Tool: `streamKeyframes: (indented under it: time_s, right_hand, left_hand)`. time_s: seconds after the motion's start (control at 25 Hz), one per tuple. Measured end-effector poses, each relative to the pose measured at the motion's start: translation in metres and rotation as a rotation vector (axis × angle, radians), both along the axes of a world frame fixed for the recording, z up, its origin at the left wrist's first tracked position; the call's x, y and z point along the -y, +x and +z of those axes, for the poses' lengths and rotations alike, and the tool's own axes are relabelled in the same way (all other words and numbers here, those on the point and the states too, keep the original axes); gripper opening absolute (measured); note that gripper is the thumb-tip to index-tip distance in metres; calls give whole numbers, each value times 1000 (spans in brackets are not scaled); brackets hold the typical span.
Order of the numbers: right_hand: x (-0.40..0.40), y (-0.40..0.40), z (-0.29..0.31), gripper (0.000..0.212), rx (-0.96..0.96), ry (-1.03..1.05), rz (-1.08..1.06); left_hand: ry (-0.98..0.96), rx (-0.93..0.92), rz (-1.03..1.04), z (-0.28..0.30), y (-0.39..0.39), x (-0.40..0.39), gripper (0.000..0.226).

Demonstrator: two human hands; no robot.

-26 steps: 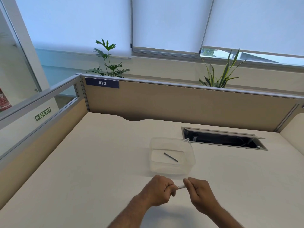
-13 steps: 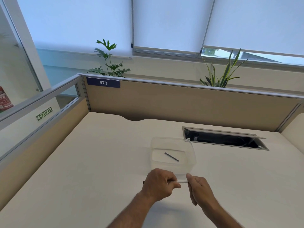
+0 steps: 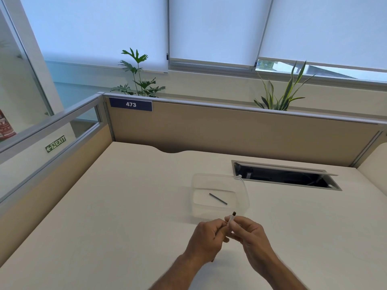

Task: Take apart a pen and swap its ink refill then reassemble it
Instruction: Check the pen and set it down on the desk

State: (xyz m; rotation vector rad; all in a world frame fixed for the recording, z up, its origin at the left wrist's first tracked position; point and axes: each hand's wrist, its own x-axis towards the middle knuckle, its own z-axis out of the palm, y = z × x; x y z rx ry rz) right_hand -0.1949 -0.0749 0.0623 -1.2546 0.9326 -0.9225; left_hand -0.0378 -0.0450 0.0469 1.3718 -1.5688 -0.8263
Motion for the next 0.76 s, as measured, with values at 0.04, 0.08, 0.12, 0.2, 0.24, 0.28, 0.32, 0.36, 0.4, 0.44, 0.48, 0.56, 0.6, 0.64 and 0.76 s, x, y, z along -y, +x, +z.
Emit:
streamKeyframes:
  time_s: [0.04,0.08,0.12,0.2,0.24,0.28,0.32,0.36,0.4,0.44,0.48,0.56,0.6,0.64,0.76]
  right_hand:
    - [0,0,0,35,-7,-28,-18]
    - [1,0,0,32,-15,-57,-38]
    - [2,0,1,25,-17,-79,-63]
    - [4,0,3,20,20,-85,-121]
    - [6,0,4,21,43,-80,-144]
    - [7,-1,6,24,54,-73,-166]
    - [8,-1,8,31,56,-57,-183]
    - [10,-2,9,40,55,-25,-195]
    - [11,-3,11,50,53,14,-204]
    - [12,-3,13,59,48,46,-216]
    - [13,-3,14,64,44,68,-231]
    - [14,-1,16,65,39,89,-269]
    - [15,0,17,64,40,93,-281]
    - [16,1,17,63,44,99,-287]
    - [19,2,17,63,70,123,-301]
  left_hand:
    - [-9,40,-3,-1,1,0,38]
    - [-15,91,-5,-3,3,-1,39]
    - [-17,153,-2,-6,6,-2,38]
    - [-29,325,68,-16,12,-4,43]
    - [-35,420,125,-24,15,-5,48]
    - [-38,507,172,-34,18,-7,54]
    - [-33,591,197,-42,21,-8,60]
    - [-6,667,195,-50,22,-11,68]
    - [30,744,184,-57,25,-14,76]
    - [41,821,191,-63,27,-16,83]
    - [43,890,205,-67,29,-19,88]
    - [111,938,212,-71,30,-25,94]
    - [108,932,231,-74,29,-26,98]
    - [108,922,234,-79,28,-27,102]
    - [63,919,265,-93,30,-27,112]
